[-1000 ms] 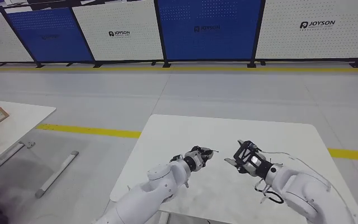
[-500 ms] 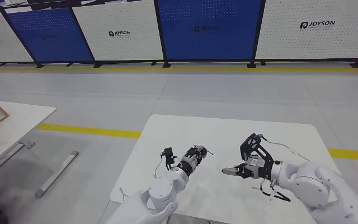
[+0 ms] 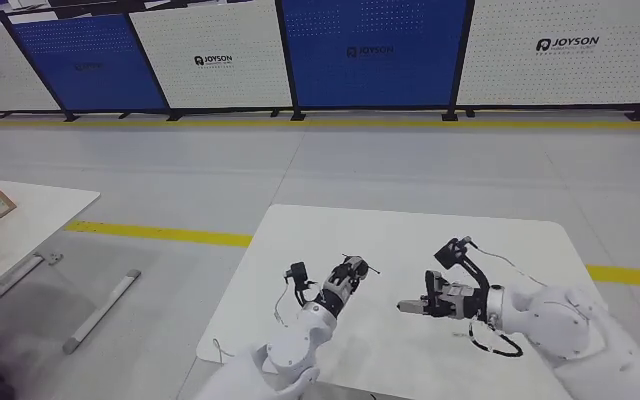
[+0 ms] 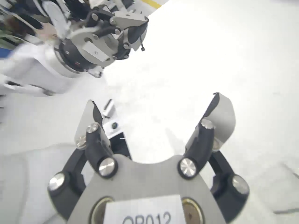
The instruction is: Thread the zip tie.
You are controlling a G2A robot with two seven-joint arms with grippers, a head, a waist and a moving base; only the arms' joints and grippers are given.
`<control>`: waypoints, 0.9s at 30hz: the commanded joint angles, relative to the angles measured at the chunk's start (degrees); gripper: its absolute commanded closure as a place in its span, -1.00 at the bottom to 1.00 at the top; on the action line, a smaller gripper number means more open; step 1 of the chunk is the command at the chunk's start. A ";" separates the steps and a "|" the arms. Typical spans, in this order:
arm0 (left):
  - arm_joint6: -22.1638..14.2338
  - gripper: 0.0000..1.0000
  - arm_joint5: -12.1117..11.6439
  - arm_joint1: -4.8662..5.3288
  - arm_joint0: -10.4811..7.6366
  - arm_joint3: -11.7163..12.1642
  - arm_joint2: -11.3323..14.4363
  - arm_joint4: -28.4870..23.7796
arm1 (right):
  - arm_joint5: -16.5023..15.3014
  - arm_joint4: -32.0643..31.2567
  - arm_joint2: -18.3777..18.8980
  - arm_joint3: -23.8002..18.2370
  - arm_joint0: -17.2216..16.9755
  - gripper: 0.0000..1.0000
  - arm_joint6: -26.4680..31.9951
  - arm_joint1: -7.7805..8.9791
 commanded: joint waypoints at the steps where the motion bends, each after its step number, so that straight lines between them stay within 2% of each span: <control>1: 1.09 1.00 -1.62 -0.26 0.29 0.87 0.95 4.34 | 0.00 10.92 0.37 3.85 1.85 -1.00 5.65 -0.66; 3: 2.89 1.00 -2.83 -0.60 0.42 1.69 1.95 8.81 | 0.00 17.52 1.16 7.55 3.05 -1.00 10.42 -1.74; 5: 5.34 1.00 -3.30 -0.95 0.59 2.58 3.06 13.55 | 0.00 20.22 1.50 11.01 3.96 -1.00 13.69 -2.89; 8: 8.92 1.00 -2.51 -1.71 0.42 3.41 4.69 18.60 | 0.00 22.65 1.33 16.03 5.34 -1.00 17.26 -5.25; 11: 11.16 1.00 -1.41 -2.47 0.19 3.99 5.50 20.00 | 0.00 26.15 0.46 22.14 6.50 -1.00 21.21 -8.13; 13: 12.19 1.00 -0.88 -3.03 0.12 4.12 5.89 18.70 | 0.00 27.39 -0.59 26.84 8.07 -1.00 23.56 -10.03; 24: 12.19 1.00 -0.88 -3.03 0.12 4.12 5.89 18.70 | 0.00 27.39 -0.59 26.84 8.07 -1.00 23.56 -10.03; 26: 9.95 1.00 0.33 -3.13 0.52 3.56 5.69 16.80 | 0.00 27.39 -0.59 26.84 8.07 -1.00 23.56 -10.03; 27: 9.01 1.00 1.27 -3.17 0.78 2.76 5.17 15.37 | 0.00 26.73 -0.44 26.37 7.49 -1.00 21.76 -10.03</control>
